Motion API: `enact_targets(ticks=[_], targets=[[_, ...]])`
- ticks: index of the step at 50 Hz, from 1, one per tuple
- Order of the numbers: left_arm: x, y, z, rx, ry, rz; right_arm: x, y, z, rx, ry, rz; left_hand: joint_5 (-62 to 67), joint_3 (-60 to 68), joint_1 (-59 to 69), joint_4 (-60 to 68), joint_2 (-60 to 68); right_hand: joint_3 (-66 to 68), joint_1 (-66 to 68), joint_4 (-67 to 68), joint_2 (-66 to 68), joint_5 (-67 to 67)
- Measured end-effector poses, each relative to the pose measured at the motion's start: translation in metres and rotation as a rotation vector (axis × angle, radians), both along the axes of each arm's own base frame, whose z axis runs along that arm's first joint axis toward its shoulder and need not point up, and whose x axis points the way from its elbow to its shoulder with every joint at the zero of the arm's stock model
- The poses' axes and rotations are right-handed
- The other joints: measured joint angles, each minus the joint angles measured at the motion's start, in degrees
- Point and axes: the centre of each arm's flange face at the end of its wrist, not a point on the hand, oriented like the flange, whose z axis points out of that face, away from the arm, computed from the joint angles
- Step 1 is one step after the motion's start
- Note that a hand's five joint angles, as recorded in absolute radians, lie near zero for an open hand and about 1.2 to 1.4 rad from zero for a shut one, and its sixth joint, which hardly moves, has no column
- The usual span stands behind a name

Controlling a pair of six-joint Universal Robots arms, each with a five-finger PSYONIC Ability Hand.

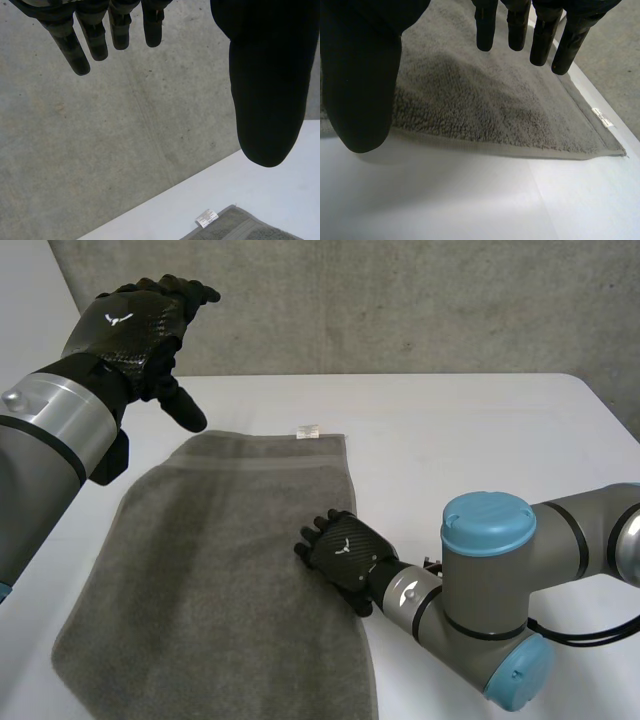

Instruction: Fold the laundry

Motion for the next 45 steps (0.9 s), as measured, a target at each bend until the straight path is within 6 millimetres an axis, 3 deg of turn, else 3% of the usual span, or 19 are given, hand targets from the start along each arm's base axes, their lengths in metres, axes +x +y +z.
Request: enact_targets(ticks=[24, 34, 39, 45], targets=[[0.000, 0.000, 0.000, -0.004, 0.002, -0.001, 0.015, -0.002, 0.000, 0.066, -0.128, -0.069, 0.00, 0.00, 0.00, 0.00, 0.00, 9.97, 6.79, 8.80, 7.07, 7.30], [-0.001, 0.001, -0.001, -0.002, 0.001, -0.004, 0.018, 0.002, -0.007, 0.126, -0.148, -0.073, 0.00, 0.00, 0.00, 0.00, 0.00, 28.30, 22.67, 27.16, 27.83, 7.30], [-0.001, 0.001, -0.001, -0.002, 0.001, -0.004, 0.020, 0.002, -0.010, 0.155, -0.161, -0.078, 0.00, 0.00, 0.00, 0.00, 0.00, 52.36, 42.97, 51.54, 51.68, 7.30], [-0.001, 0.001, 0.000, -0.003, 0.001, -0.004, 0.020, 0.001, -0.009, 0.159, -0.169, -0.080, 0.00, 0.00, 0.00, 0.00, 0.00, 55.16, 44.60, 54.54, 54.21, 7.30]])
